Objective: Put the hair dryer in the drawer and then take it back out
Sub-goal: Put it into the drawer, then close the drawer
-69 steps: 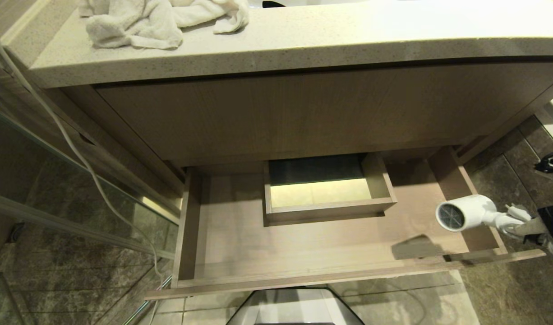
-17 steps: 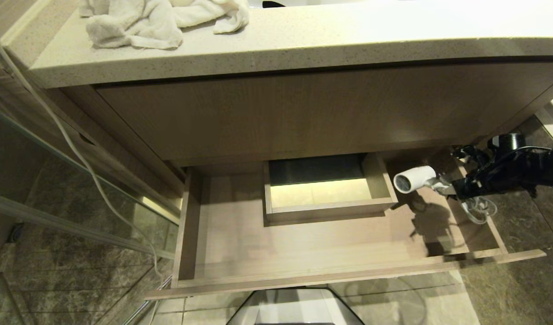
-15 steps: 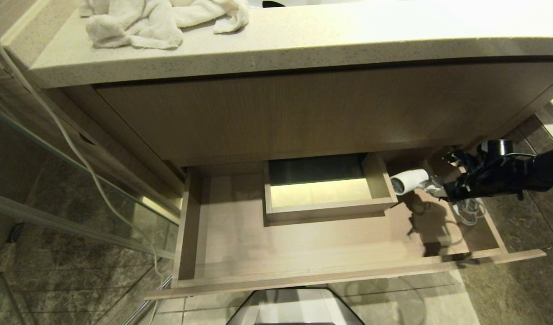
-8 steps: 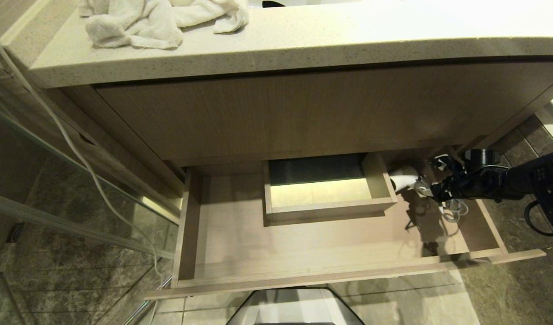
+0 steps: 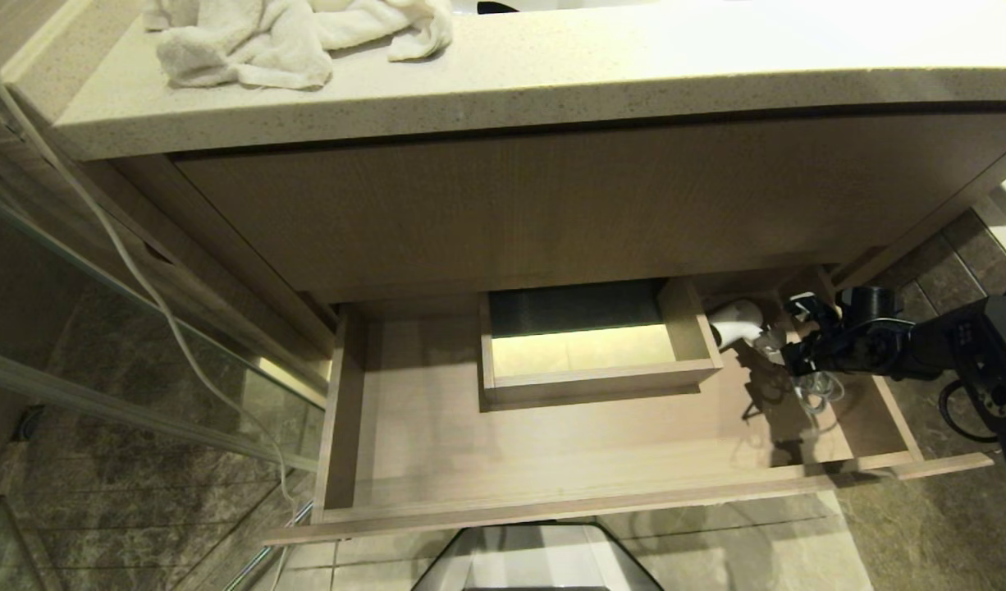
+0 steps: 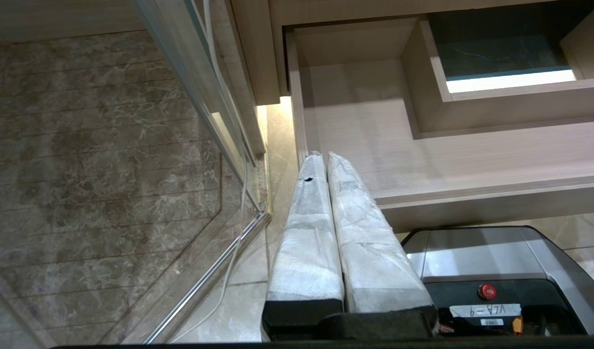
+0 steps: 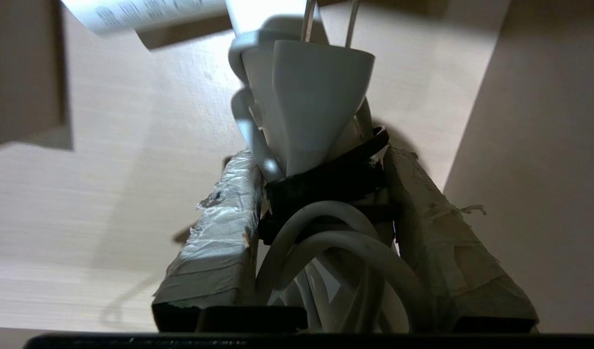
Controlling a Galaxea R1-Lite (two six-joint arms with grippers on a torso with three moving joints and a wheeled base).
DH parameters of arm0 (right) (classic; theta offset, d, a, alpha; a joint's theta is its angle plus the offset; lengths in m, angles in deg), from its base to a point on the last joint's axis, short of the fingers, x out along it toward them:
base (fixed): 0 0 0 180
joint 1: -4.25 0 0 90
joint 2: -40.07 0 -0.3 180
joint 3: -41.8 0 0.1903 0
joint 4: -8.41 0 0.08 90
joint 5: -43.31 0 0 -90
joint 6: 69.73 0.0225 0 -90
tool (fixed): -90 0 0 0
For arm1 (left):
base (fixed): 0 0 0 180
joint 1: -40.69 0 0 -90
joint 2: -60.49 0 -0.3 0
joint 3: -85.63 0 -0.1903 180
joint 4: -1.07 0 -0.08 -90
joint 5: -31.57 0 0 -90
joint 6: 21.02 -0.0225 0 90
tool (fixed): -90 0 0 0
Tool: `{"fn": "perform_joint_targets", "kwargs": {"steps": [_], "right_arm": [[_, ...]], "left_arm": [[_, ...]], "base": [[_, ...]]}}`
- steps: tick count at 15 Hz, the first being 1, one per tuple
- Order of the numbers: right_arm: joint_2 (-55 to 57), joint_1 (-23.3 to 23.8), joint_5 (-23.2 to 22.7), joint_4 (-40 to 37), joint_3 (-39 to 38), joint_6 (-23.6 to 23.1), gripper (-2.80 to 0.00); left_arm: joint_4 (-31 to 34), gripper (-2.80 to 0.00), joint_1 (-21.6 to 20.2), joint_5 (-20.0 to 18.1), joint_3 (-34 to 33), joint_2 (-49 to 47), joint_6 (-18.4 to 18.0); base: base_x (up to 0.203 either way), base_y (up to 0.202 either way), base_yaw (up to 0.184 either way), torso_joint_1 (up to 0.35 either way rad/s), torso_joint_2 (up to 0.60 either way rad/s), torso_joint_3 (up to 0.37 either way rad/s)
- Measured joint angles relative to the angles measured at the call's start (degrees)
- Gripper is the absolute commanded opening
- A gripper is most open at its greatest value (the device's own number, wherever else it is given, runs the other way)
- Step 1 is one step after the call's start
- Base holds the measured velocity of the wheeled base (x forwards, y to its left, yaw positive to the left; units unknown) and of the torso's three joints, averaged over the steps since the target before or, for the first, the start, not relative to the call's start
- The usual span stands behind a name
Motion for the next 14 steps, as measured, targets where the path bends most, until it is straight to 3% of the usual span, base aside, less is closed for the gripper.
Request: {"fn": "perform_joint_targets", "kwargs": {"steps": [2, 3, 12, 13, 14], "right_arm": [[0.8, 0.1, 0.0, 1.0, 0.6, 0.0, -2.8], [1.1, 0.1, 0.0, 1.4, 0.7, -0.1, 0.0], [-6.6, 0.8, 0.2, 0.6, -6.6, 1.7, 0.0], [-8.4, 1.0, 0.3, 0.3, -8.2, 1.9, -2.8], [-11.0, 1.2, 0.3, -0.3, -10.4, 2.0, -2.8]], "left_arm": [[0.0, -2.8, 0.0, 0.0, 0.0, 0.0, 0.0], [0.0, -2.8, 0.0, 0.0, 0.0, 0.0, 0.0], [0.0, -2.8, 0.0, 0.0, 0.0, 0.0, 0.0], [0.0, -2.8, 0.0, 0.0, 0.0, 0.0, 0.0], [0.0, -2.8, 0.0, 0.0, 0.0, 0.0, 0.0]], "base": [[0.0, 0.0, 0.0, 0.0, 0.0, 0.0], [0.0, 0.0, 0.0, 0.0, 0.0, 0.0], [0.0, 0.0, 0.0, 0.0, 0.0, 0.0], [0.0, 0.0, 0.0, 0.0, 0.0, 0.0], [0.0, 0.0, 0.0, 0.0, 0.0, 0.0]]}}
